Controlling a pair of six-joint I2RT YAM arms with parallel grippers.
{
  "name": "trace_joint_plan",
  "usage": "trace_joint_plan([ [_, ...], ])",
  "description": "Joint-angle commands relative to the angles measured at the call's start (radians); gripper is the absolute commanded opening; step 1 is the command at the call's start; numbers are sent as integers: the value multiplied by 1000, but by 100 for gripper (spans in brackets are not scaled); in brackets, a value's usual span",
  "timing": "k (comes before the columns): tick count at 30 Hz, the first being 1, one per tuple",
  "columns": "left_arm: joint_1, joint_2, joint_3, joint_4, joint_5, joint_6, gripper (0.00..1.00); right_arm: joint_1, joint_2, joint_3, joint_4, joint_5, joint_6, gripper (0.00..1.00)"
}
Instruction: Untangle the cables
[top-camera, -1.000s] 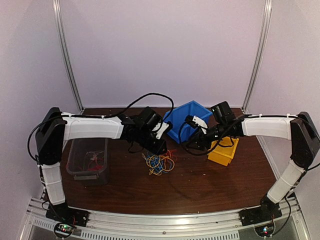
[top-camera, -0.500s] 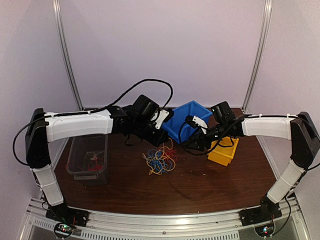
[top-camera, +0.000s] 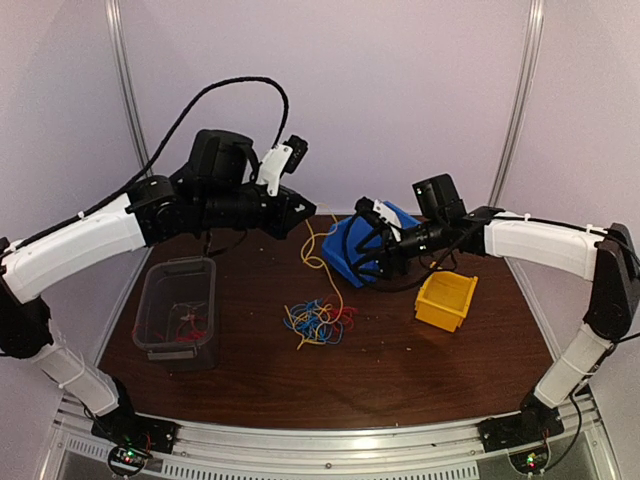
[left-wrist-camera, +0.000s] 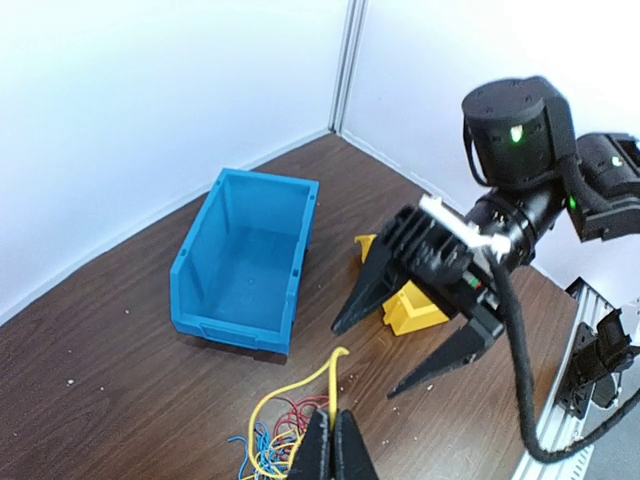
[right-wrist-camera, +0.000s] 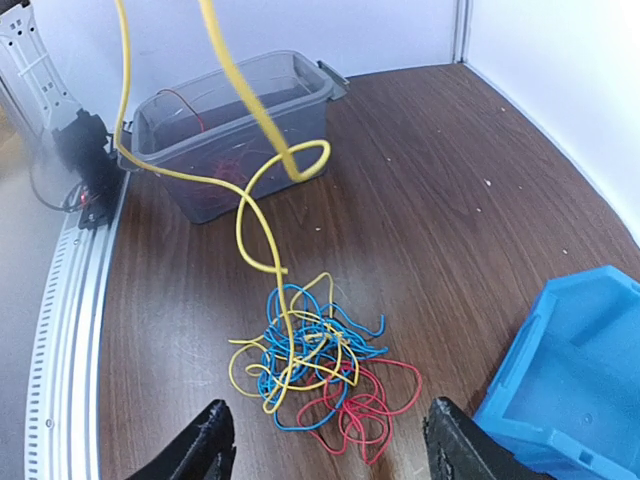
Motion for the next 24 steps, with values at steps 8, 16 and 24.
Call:
trace_joint_plan([
  [8,-4,-128,-42,80,-111,-10,0,139,150,13,-1,-36,-41,71],
  [16,-4,-159,-66,90,-143,-17,0,187,230,21,44,-3,-21,69],
  [24,-5,-181,-63,81,-182,-12,0,192,348,84,105,-1,54,43],
])
